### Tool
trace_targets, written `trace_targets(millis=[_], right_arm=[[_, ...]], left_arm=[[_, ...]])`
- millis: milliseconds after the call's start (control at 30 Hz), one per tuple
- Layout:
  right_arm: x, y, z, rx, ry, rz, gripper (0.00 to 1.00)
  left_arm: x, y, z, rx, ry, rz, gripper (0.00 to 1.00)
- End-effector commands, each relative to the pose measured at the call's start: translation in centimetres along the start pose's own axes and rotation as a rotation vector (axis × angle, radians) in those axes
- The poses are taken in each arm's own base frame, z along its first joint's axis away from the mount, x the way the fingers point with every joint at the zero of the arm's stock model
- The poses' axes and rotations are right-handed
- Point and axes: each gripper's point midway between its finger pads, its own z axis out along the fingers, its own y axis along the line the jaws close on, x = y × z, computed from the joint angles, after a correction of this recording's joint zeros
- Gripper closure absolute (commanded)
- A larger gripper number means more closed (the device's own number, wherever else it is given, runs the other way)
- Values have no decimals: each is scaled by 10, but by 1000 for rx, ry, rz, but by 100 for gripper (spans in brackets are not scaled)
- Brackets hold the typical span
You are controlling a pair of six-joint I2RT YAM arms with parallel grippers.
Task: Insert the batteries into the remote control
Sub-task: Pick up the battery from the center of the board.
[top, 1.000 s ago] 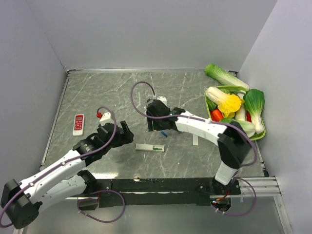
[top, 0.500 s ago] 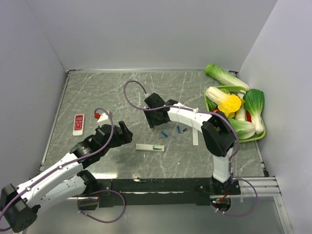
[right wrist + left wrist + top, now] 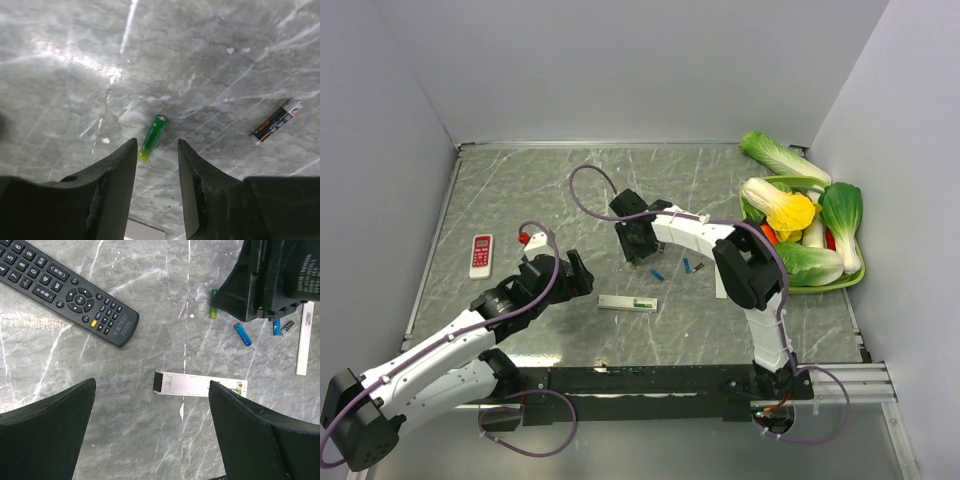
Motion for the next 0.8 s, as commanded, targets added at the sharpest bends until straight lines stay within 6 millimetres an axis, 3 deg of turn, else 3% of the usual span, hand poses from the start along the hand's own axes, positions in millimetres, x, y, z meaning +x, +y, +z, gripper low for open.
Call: trace_targets(millis=[0,433,533,567,633,667,700,767], right_arm=[[-8,-1,3,20,-11,87,57],[-1,-4,25,60,23,138,72],[0,-3,25,53,26,135,82],[2,-3,25,50,24,129,97],[-14,3,10,0,-57,139,100],[-5,2,8,-11,-56,137,100],[-17,7,-12,-53,-115,150,100],[-16,7,-24,-88,-167,179,100]], left_arm=[[-6,-7,-1,30,-20,-4,1],[1,-8,4,29,9,-12,1],[2,-9,5,34,14,-13,1],[3,-10,5,38,16,-14,1],[3,-12,6,45,19,-13,1],[3,-16,7,63,22,-17,1],[2,-18,7,72,19,-17,1],[3,-24,8,102,26,-11,1]])
